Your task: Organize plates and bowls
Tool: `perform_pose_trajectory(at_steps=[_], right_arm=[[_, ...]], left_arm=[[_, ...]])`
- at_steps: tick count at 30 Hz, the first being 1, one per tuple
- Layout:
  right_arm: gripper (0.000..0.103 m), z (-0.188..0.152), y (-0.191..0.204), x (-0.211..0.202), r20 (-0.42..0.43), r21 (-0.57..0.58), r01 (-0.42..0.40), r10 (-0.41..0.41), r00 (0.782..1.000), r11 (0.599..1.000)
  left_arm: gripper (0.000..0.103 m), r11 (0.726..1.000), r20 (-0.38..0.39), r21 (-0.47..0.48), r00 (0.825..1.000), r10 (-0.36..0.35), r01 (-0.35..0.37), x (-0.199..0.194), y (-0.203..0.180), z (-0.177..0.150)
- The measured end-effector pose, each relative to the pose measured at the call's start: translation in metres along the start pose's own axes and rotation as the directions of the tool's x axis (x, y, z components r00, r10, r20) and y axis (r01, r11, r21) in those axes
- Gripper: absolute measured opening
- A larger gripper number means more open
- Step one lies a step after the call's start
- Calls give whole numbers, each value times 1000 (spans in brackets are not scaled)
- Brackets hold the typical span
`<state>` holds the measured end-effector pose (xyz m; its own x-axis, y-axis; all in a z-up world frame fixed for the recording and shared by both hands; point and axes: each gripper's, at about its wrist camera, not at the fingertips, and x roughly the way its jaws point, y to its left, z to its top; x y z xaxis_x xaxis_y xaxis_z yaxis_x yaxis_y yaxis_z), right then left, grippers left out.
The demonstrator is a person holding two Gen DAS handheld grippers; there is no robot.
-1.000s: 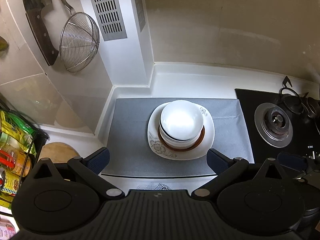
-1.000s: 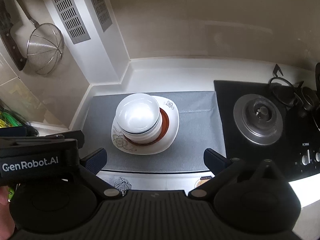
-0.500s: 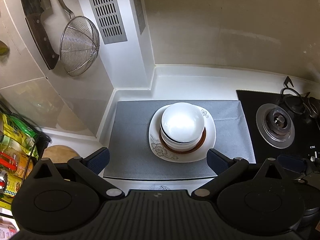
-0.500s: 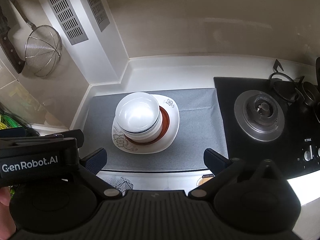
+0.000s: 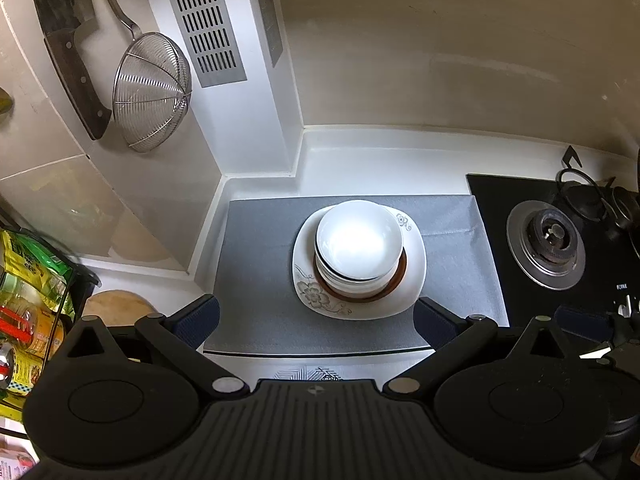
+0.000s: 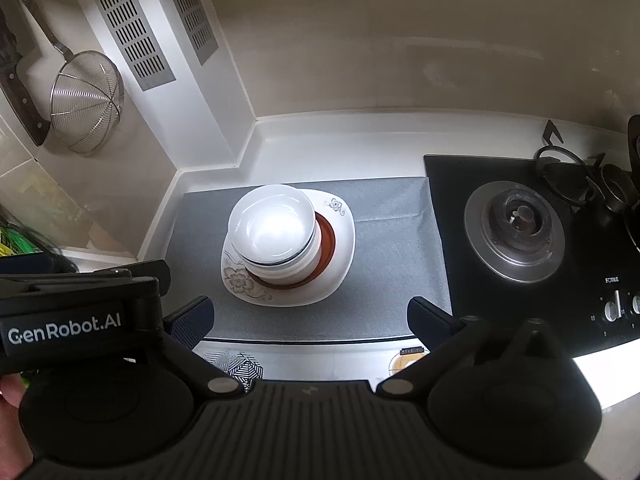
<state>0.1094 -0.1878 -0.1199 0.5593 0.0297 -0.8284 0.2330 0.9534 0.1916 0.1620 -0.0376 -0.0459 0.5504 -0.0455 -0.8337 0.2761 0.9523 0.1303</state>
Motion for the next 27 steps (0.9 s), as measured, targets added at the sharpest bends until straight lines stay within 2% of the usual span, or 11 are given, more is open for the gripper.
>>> perform_pose_trajectory(at_steps=[17,27], right_arm=[[103,-10,2,-5,0,9,3,-3,1000,1000],[103,-16,20,1,-28,-3,-15,15,1000,1000]], left_arm=[[103,1000,10,27,1000,-8,8,-4,2,-9],[103,999,4,26,1000,-20,20,1,20,-15]])
